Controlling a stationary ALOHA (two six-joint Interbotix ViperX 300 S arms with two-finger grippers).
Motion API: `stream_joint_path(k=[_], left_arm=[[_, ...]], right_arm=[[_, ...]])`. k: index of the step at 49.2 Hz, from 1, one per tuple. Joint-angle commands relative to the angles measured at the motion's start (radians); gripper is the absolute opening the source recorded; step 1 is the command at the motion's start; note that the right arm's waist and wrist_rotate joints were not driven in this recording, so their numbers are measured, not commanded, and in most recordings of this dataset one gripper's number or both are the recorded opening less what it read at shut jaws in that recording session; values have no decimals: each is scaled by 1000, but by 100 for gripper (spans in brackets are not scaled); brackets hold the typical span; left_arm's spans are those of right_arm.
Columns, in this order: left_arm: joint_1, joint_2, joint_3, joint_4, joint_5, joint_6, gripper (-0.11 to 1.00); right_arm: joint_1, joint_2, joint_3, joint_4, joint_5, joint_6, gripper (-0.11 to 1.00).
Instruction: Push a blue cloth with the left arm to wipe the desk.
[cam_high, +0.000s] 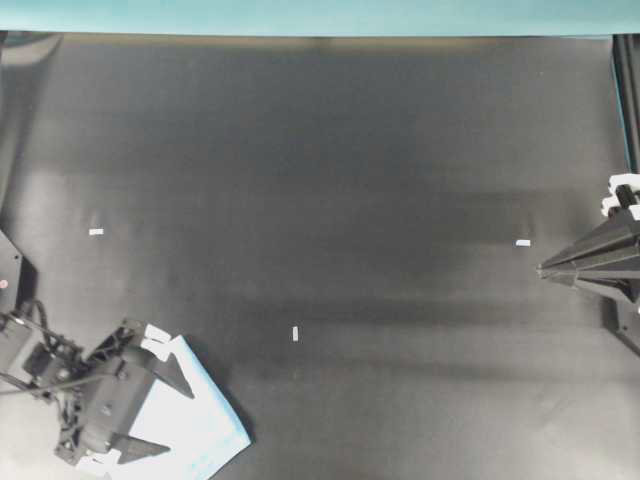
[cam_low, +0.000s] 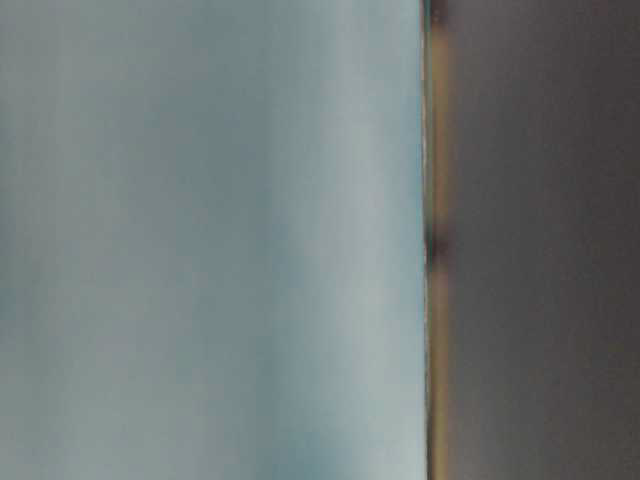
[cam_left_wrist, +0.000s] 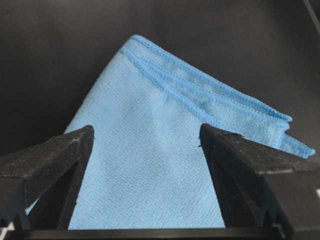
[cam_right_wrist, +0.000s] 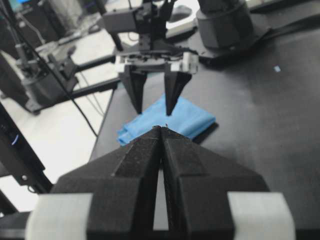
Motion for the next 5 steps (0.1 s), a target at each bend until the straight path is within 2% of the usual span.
stream_joint_path(k=[1,5], left_arm=[[0,-17,-2,0,-5,3,83],[-2,-18,0,2,-5,3,83]], right_arm=[[0,5,-6,2,-8,0,0],[0,5,-6,2,-9,0,0]])
